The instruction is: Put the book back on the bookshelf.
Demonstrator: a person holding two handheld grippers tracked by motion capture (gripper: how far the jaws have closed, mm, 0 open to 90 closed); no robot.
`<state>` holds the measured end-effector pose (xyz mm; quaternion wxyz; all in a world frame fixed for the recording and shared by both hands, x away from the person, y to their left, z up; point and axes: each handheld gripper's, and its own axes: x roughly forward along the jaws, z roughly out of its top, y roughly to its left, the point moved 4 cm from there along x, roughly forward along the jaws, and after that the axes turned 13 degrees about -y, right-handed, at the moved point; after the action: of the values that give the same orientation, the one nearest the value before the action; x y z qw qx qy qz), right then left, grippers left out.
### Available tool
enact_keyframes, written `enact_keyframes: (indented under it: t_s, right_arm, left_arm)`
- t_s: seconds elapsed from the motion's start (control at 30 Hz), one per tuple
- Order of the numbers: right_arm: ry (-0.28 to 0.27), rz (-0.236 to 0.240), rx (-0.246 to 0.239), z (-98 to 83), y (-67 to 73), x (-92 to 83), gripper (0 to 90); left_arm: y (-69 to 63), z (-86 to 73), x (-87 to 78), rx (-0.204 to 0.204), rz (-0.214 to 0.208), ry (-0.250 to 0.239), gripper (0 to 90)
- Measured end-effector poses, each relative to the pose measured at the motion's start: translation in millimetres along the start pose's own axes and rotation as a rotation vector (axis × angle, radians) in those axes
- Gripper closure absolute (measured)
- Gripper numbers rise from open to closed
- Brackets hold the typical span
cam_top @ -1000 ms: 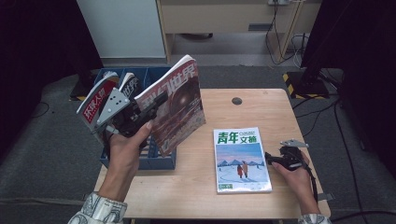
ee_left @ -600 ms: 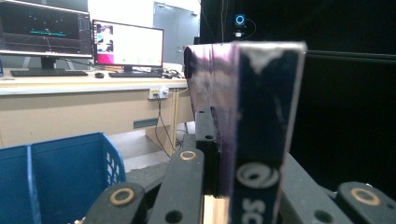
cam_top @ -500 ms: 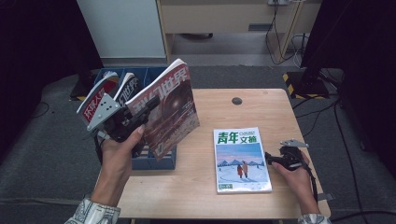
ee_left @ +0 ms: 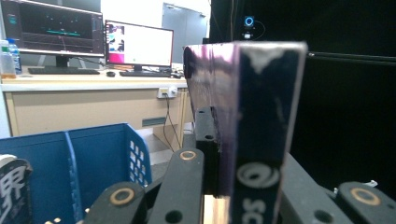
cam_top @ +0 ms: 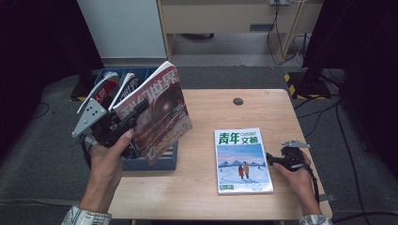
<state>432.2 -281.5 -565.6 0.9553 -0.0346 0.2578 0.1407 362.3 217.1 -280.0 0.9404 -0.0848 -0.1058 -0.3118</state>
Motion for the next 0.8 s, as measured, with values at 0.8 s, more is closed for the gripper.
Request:
enact_keyframes:
  t_s: [0.8]
  right_arm:
    - [-0.001, -0.002, 0.001, 0.0, 0.1, 0.2, 15.3]
  left_arm:
    - [23.6, 10.0, -23.6, 0.018, 0.066, 0.004, 84.0]
